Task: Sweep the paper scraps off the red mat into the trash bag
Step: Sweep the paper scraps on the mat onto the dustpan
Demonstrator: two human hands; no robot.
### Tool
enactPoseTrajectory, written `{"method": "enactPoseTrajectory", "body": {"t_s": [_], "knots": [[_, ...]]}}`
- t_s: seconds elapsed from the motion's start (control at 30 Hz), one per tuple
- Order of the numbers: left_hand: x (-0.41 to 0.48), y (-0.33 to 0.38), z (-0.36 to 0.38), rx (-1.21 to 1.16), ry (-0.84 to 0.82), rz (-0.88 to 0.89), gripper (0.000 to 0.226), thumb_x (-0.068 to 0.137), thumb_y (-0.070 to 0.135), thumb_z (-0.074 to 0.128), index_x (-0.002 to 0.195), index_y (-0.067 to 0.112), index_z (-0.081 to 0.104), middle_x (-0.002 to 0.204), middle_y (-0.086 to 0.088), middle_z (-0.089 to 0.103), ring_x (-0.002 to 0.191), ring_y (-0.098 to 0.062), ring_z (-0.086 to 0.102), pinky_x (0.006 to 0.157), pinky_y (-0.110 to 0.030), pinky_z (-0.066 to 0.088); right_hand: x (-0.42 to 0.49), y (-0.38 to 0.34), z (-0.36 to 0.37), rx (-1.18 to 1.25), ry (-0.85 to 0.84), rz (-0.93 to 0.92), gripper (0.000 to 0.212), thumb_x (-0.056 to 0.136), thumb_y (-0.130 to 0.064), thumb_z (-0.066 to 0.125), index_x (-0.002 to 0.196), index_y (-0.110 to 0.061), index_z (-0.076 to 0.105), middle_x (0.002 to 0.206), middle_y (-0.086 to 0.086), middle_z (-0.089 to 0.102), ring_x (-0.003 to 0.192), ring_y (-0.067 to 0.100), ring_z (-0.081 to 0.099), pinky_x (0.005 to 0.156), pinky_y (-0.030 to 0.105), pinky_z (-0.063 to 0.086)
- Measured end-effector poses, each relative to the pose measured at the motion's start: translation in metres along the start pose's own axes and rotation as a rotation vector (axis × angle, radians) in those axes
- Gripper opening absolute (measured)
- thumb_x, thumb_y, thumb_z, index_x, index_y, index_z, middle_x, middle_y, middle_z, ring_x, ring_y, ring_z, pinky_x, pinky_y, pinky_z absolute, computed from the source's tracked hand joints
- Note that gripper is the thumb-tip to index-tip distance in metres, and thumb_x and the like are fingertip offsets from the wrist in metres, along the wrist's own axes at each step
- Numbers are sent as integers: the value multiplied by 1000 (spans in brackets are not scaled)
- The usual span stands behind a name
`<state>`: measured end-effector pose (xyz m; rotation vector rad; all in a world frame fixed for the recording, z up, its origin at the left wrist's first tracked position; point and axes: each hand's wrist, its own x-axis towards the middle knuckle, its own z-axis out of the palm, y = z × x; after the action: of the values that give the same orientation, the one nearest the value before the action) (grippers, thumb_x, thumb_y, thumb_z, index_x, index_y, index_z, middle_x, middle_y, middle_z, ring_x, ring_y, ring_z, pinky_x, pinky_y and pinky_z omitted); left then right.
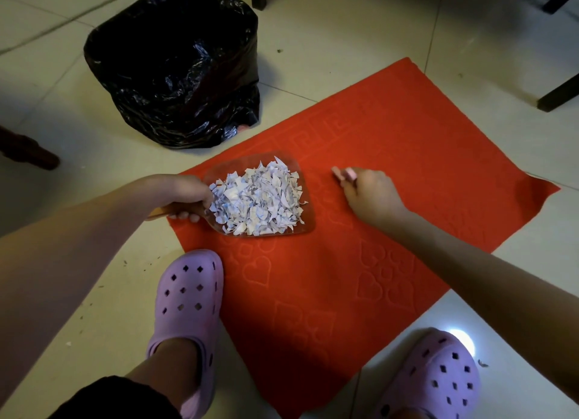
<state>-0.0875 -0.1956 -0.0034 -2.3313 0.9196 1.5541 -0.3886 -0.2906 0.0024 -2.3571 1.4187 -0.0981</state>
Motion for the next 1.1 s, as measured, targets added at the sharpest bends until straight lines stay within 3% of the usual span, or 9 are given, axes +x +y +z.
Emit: {"method": "enactPoseTrajectory", "body": {"t_s": [0.2,0.33,0.43,0.5,0.6,0.67,0.9,1.0,1.1], "knots": [[-1,-1,0,-1,1,2,20,91,14,46,86,-1,57,48,-7,57,32,-13,38,41,-18,30,-23,-26,-7,254,15,-220,25,95,-15,48,111,-11,67,89,12,72,73,28,63,66,38,44],[0,-1,-1,-6,1,-1,20,91,14,45,88,-2,58,48,-7,57,31,-13,38,41,-18,30,-16,-11,-11,109,132,-62,24,97,-20,46,105,-6,64,84,10,69,75,34,62,62,38,43],[0,-1,0,-13,4,1,20,90,13,46,84,-2,58,47,-7,57,30,-13,38,42,-19,30,-7,-7,-12,23,60,71,22,98,-23,44,88,-9,57,74,12,60,72,37,59,58,33,36],[-1,-1,0,-12,4,4,20,91,13,45,83,-2,58,46,-7,57,30,-13,38,42,-19,30,-8,-15,-7,42,-26,20,27,99,-29,43,79,-12,51,73,16,62,74,39,61,61,35,39],[-1,-3,-1,-9,2,16,21,91,13,45,84,-2,58,47,-7,57,32,-14,38,41,-19,30,-13,-33,-5,167,-82,-50,31,98,-26,43,94,-2,62,59,11,55,57,30,53,55,34,34],[-1,-8,-3,-16,1,19,20,91,12,45,84,-3,58,47,-8,57,32,-14,38,41,-19,29,-12,-36,-13,191,-12,-34,30,97,-21,44,107,0,64,57,8,54,49,22,48,51,35,32],[4,-41,-16,-48,6,-32,20,90,12,46,84,-3,57,51,-10,57,33,-15,37,40,-17,28,9,-31,-14,68,99,-18,28,98,-24,42,97,-2,60,82,20,64,78,41,60,60,34,34],[4,-49,-16,-57,4,-41,19,88,12,46,83,-2,58,49,-9,57,31,-15,36,41,-16,28,21,-34,-1,41,55,31,22,96,-18,44,102,-3,59,92,23,66,86,43,61,70,40,43],[5,-55,-18,-60,6,-43,18,88,12,47,79,0,58,49,-9,57,32,-16,36,42,-17,28,13,-55,13,44,-49,-93,18,96,-14,44,105,-8,58,92,24,66,86,42,62,68,37,41]]}}
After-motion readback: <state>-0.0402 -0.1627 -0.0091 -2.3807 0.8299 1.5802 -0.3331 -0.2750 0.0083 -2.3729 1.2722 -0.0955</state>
